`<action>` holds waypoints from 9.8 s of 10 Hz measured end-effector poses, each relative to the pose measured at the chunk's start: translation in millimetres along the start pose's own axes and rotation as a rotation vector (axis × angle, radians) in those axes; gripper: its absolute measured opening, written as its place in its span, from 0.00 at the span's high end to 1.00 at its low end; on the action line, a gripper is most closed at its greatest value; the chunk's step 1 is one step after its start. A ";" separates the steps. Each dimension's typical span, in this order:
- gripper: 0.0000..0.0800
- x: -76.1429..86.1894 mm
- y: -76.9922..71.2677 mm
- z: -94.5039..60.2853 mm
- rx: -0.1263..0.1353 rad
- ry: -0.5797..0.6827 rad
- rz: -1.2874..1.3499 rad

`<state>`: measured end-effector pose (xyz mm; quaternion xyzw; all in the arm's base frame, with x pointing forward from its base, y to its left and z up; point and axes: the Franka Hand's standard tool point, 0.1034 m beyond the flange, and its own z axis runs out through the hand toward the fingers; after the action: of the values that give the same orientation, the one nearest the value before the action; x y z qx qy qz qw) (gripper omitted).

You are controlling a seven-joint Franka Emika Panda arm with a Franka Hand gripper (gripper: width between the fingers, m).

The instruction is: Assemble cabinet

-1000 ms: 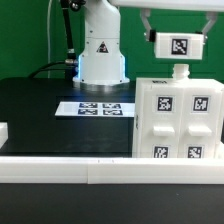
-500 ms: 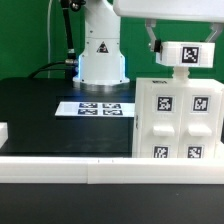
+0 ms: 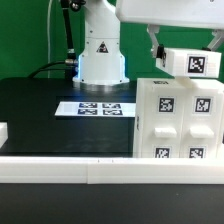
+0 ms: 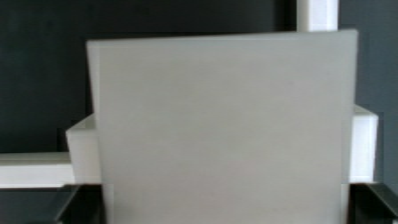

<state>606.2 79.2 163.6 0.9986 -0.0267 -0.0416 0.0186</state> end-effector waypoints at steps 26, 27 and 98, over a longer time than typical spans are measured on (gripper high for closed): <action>0.29 -6.5 -2.3 9.3 0.080 0.045 0.806; 0.29 -6.7 -3.1 9.4 0.082 0.042 0.871; 0.00 10.3 10.9 3.6 -0.051 0.021 -1.413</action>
Offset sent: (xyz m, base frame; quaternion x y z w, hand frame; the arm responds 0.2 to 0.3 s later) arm -0.0265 0.0017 -0.0246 0.0408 0.0457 0.0508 0.9968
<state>615.6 67.6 159.6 0.7764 0.6292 -0.0348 0.0110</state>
